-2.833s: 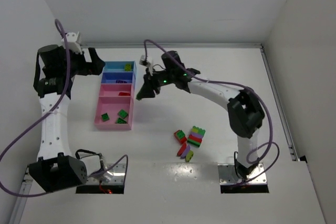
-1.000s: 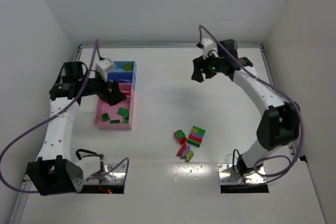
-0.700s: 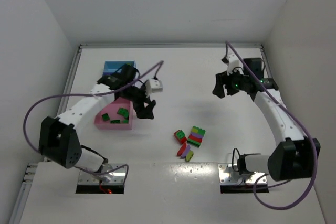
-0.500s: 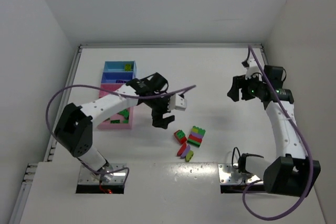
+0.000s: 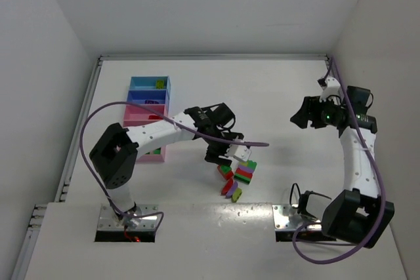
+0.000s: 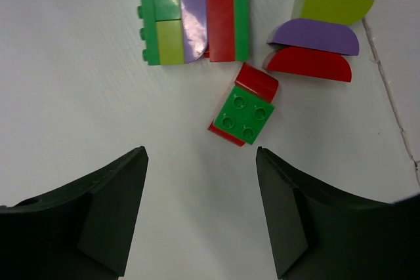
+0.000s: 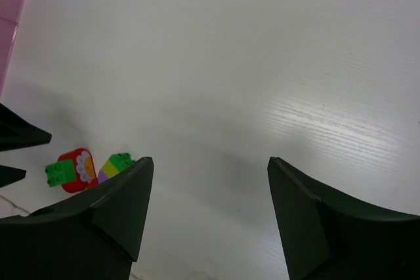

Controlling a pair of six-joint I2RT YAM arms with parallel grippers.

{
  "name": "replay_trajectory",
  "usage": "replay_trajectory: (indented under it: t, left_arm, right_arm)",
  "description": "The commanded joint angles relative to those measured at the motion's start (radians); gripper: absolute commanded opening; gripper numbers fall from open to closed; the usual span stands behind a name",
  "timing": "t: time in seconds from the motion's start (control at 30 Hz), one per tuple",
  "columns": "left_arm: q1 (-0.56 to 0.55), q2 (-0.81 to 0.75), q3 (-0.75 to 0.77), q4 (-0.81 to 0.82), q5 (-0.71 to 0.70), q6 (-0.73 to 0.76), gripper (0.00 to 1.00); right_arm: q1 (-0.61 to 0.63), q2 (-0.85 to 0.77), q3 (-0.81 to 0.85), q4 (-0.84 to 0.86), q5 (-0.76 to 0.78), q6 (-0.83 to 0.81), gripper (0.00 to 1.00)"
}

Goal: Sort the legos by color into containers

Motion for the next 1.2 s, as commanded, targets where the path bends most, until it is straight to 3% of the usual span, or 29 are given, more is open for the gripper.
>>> replay_trajectory:
  t: [0.0,0.27,1.17]
  left_arm:
    - [-0.019,-0.022,-0.042,0.0,0.011,0.12,0.73]
    - [-0.049,-0.064,-0.105,-0.02,0.02,0.189,0.67]
    - [-0.119,0.019,-0.067,0.009,-0.016,0.218,0.61]
  right_arm:
    - [-0.022,0.023,0.018,0.0,-0.078,0.0,0.71]
    - [-0.054,0.041,0.018,0.0,-0.125,0.009,0.71]
    - [-0.074,0.07,0.009,0.009,-0.162,0.018,0.71]
